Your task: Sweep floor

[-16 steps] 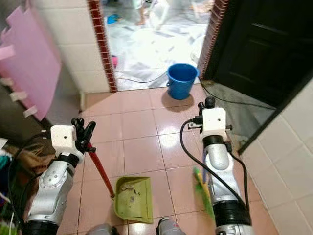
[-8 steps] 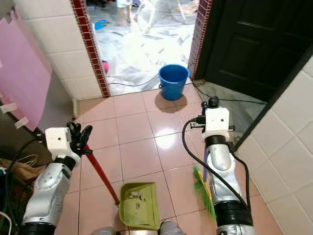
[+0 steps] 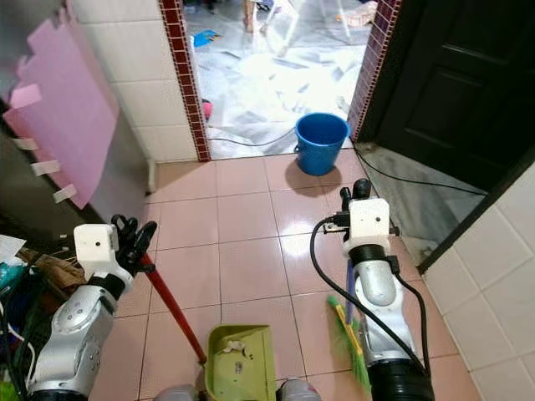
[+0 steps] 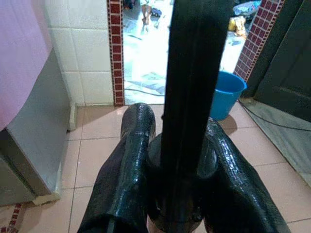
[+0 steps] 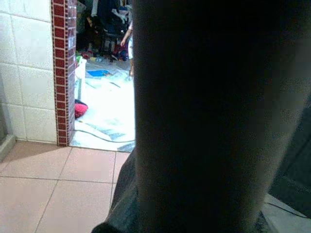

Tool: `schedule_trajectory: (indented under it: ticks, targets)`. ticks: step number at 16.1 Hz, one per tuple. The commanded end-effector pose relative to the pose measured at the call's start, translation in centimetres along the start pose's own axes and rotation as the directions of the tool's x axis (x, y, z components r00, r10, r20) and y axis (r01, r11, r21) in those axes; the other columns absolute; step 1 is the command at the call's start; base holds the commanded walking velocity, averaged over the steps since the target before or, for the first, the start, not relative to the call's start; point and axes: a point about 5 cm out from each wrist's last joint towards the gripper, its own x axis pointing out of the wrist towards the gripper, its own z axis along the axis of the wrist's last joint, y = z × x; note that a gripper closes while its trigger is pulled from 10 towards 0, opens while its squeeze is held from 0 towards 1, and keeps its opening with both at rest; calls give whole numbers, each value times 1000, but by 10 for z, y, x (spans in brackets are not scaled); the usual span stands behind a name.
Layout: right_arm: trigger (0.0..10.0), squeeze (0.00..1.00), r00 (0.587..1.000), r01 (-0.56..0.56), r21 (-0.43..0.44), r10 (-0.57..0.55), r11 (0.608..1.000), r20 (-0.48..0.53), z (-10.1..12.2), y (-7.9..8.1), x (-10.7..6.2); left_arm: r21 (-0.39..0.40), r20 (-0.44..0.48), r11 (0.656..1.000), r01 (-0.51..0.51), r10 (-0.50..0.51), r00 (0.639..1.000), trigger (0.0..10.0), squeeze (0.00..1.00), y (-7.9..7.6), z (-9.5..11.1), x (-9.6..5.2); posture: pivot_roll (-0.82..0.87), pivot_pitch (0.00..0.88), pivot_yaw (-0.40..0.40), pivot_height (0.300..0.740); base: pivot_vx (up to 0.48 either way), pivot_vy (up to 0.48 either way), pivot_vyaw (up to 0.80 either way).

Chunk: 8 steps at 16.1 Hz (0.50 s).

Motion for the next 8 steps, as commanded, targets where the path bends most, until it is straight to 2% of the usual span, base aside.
schedule_trajectory:
  ticks: [1, 5, 6, 8]
  targets:
    - [10000, 0, 999, -1, 9, 0, 1000, 48, 11, 0, 6, -7, 88, 1000, 23, -22, 996, 10000, 0, -4, 22, 7, -78, 0, 56, 740, 337, 0, -650]
    - [10000, 0, 998, -12, -4, 12, 1000, 65, 15, -1, 11, -62, 167, 997, 41, -30, 985, 10000, 0, -12, 44, 16, -78, 0, 56, 740, 416, 0, -509]
    - [10000, 0, 999, 0, -15, 1, 1000, 50, 11, -6, 10, -68, 202, 996, 60, -46, 978, 10000, 0, -15, 55, 19, -82, 0, 56, 740, 439, 0, -406]
    - [10000, 0, 998, 63, -84, -61, 994, 29, 4, -19, 5, -28, 221, 998, 56, -48, 974, 10000, 0, -11, 62, 21, -82, 0, 58, 740, 437, 0, -409]
